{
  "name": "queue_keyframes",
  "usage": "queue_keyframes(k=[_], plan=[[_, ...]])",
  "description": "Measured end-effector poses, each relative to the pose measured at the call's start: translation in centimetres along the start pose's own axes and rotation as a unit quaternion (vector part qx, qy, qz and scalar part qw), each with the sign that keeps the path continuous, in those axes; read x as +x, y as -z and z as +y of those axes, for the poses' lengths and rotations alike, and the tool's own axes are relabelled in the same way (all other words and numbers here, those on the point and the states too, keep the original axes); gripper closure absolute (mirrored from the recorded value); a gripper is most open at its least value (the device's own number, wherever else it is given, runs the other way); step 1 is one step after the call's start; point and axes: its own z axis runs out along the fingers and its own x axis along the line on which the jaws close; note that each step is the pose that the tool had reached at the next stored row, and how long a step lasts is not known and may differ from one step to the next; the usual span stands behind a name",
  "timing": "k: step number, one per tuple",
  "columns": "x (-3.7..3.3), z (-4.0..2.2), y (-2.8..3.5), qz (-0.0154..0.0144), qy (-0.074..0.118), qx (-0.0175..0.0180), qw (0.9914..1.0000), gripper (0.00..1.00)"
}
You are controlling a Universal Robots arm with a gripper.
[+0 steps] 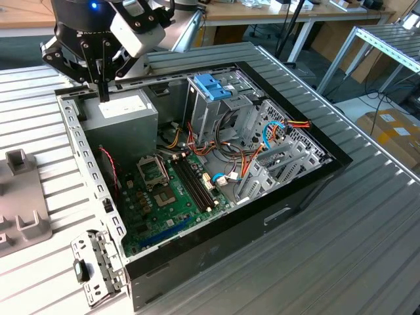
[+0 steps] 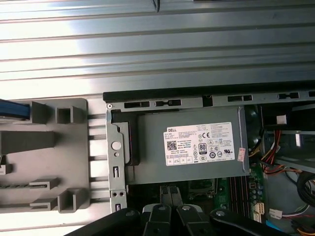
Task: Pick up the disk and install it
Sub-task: 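Reach for the disk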
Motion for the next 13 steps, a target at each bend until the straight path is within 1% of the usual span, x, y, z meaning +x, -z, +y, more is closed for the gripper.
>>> queue_keyframes(k=[13], plan=[[0.36,-0.03,0.01,0.0,0.0,0.0,1.0,0.89]])
